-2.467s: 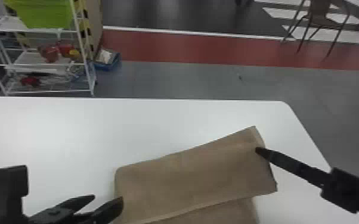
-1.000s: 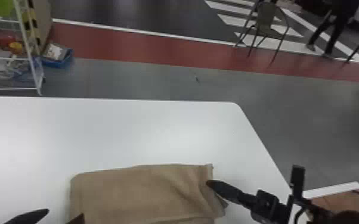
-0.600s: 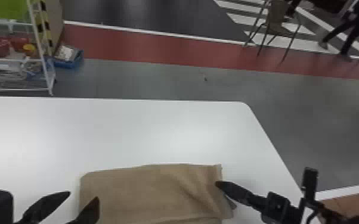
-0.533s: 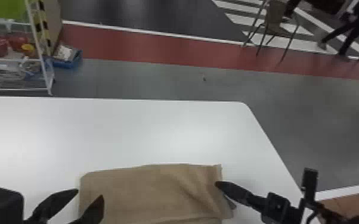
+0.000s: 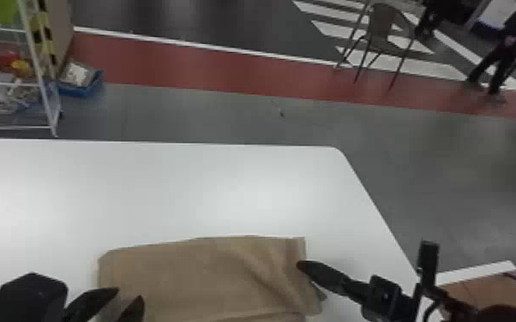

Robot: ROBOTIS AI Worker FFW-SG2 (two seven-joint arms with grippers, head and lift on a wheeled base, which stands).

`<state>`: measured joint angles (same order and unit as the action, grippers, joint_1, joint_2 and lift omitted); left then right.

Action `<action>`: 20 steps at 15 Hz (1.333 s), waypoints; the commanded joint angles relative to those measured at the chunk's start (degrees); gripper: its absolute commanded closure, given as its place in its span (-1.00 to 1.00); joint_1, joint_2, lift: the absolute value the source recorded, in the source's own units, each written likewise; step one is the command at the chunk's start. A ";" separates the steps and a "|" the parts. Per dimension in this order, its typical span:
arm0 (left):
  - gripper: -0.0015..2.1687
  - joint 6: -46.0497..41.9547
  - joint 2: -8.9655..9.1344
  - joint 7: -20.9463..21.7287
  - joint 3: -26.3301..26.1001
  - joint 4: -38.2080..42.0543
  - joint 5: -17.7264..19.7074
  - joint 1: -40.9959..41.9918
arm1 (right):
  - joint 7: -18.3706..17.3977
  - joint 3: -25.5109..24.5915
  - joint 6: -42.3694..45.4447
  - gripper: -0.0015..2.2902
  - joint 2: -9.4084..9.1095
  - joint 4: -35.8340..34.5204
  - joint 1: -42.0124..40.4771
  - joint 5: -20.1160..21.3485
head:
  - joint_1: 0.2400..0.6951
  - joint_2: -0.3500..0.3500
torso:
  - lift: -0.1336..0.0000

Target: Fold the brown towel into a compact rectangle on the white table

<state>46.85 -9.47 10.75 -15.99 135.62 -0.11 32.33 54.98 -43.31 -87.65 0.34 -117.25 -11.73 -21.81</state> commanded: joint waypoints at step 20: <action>0.51 2.86 -0.11 3.40 0.61 -1.76 -3.41 -3.15 | 1.44 -1.69 -2.43 0.15 0.62 -3.16 0.92 -4.38 | 1.00 -0.98 | -0.83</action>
<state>49.66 -9.50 13.73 -15.88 132.86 -4.08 28.92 56.25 -44.51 -89.94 0.90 -119.04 -10.79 -24.53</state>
